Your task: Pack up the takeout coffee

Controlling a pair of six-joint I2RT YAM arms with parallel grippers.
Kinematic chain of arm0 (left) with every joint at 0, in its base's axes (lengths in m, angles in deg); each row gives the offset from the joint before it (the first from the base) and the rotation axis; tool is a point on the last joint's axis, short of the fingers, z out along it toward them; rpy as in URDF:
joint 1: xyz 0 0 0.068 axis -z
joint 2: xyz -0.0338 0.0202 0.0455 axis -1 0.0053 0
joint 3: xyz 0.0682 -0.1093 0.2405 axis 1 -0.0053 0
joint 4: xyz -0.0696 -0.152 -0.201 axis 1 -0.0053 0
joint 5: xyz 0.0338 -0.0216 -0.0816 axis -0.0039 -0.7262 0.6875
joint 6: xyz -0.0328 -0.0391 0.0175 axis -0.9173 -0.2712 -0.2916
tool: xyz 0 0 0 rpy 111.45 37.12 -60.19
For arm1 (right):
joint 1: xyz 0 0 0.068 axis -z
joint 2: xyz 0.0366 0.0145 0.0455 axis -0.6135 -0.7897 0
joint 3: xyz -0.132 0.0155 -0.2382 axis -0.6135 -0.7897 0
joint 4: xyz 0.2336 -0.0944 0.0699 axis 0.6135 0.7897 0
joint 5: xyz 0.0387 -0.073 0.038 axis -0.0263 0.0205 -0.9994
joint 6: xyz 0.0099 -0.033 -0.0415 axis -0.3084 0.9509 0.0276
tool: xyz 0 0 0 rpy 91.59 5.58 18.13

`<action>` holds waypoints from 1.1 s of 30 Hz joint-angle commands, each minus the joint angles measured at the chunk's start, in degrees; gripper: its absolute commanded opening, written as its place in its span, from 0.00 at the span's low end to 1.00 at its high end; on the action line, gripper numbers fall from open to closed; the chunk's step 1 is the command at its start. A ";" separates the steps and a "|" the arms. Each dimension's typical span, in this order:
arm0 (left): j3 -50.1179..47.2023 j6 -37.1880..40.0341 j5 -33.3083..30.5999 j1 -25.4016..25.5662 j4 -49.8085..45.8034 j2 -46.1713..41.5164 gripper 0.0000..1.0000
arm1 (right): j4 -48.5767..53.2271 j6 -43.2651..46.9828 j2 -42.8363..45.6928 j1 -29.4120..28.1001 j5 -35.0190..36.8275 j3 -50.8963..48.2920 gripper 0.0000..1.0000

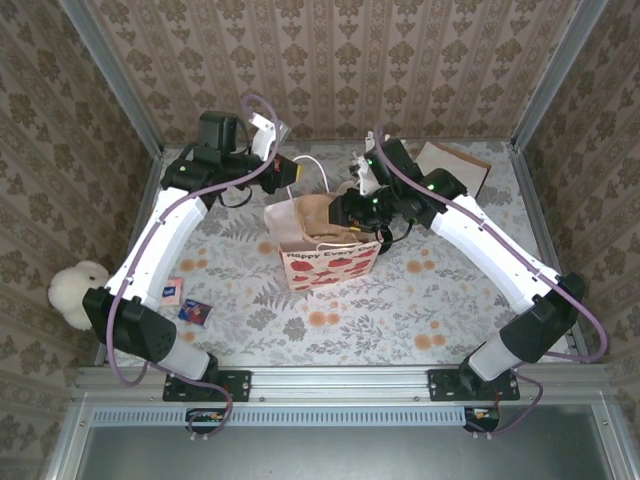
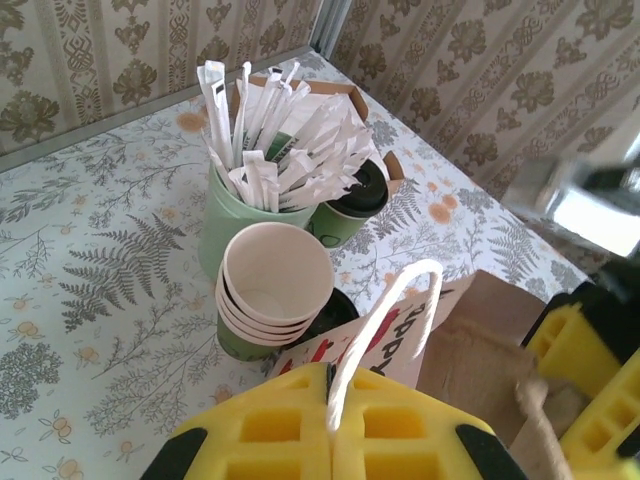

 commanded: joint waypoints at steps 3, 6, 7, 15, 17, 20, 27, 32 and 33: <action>0.45 -8.84 5.61 0.45 -1.20 -0.30 0.00 | 10.98 2.08 0.10 -2.19 5.00 2.22 0.40; 0.61 -10.88 7.05 1.24 -3.61 -0.33 0.00 | 12.77 1.06 2.81 -2.24 5.48 1.05 0.40; 0.55 -12.26 7.69 1.33 -3.85 -0.28 0.00 | 12.75 0.67 3.47 -2.23 5.67 0.87 0.40; 0.07 -17.84 11.68 2.64 -4.03 1.00 0.00 | 4.24 -4.95 4.81 -2.80 10.25 -4.82 0.40; 0.74 -18.57 12.62 2.79 -4.16 1.56 0.00 | 2.12 -5.83 4.14 -3.32 12.61 -4.75 0.41; 1.14 -19.41 13.99 2.82 -3.85 2.30 0.00 | 2.80 -5.78 1.63 -4.06 16.56 -3.11 0.42; 3.80 -17.78 12.74 1.58 -8.45 5.20 0.00 | 3.15 -1.76 -1.80 -6.34 21.05 -2.73 0.44; 2.94 -20.25 13.60 -0.19 -5.26 5.45 0.00 | 7.75 6.19 -2.83 -6.63 22.38 -2.06 0.46; 2.97 -20.43 12.67 -0.47 -5.21 5.50 0.00 | 8.47 7.05 -2.86 -6.61 22.65 -1.96 0.46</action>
